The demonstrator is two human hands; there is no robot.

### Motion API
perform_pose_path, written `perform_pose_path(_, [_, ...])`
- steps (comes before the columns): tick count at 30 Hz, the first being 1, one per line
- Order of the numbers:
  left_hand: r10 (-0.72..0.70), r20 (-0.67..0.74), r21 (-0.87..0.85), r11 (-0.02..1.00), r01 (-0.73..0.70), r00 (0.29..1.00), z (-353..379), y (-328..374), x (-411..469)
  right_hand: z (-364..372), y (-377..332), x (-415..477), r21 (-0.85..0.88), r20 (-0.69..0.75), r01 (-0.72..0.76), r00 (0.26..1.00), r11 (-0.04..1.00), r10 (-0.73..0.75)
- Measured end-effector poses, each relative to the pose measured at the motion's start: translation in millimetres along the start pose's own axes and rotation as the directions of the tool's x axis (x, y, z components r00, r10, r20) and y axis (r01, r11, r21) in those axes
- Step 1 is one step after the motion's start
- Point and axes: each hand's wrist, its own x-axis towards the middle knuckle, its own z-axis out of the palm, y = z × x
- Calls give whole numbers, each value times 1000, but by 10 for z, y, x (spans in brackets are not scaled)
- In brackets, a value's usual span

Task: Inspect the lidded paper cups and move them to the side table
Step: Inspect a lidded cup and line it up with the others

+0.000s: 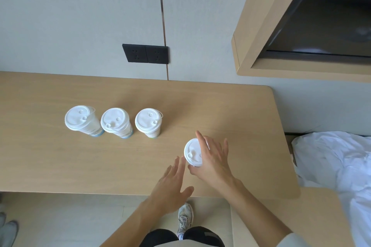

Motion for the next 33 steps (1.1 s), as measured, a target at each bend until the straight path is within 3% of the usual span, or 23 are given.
perform_pose_path(4, [-25, 11, 23, 999, 25, 1000, 39, 48, -44, 33, 25, -93, -15, 36, -30, 999, 999, 31])
perform_pose_path(7, [-98, 16, 3, 995, 98, 995, 27, 26, -50, -114, 1, -124, -1, 187, -74, 980, 997, 73])
perform_pose_path(10, [-40, -88, -26, 999, 37, 995, -8, 13, -89, -270, 10, -157, 92, 246, -150, 961, 984, 123])
perform_pose_path(12, [-3, -57, 3, 1000, 3, 998, 11, -39, 35, -393, 37, -153, 142, 277, -212, 946, 967, 167])
perform_pose_path(14, [-75, -40, 23, 997, 76, 996, -90, 126, 164, -510, 56, -93, 234, 296, -315, 924, 920, 241])
perform_pose_path(15, [-105, -111, 63, 992, 113, 988, -110, 229, 238, -547, 52, -46, 295, 310, -395, 901, 870, 304])
perform_pose_path(16, [-157, -190, 54, 984, 170, 969, -108, 277, 361, -560, 39, 21, 351, 319, -483, 867, 802, 383])
perform_pose_path(18, [-402, -223, -225, 908, 355, 888, -171, 436, 567, -453, 17, 194, 385, 298, -629, 777, 675, 554])
perform_pose_path(20, [-597, -186, -450, 757, 473, 780, -227, 583, 697, -285, -36, 319, 346, 260, -711, 700, 612, 666])
perform_pose_path(22, [-704, -115, -514, 646, 565, 701, -241, 662, 758, -157, -85, 364, 328, 232, -740, 666, 587, 709])
perform_pose_path(25, [-758, -70, -553, 570, 607, 648, -220, 728, 817, -70, -75, 366, 334, 179, -743, 654, 580, 735])
perform_pose_path(28, [-761, -15, -655, 498, 569, 648, -205, 800, 860, -47, -22, 358, 313, 155, -750, 646, 583, 748])
perform_pose_path(33, [-773, -90, -601, 545, 584, 628, -132, 838, 955, 16, 56, 387, 311, 117, -766, 619, 563, 777])
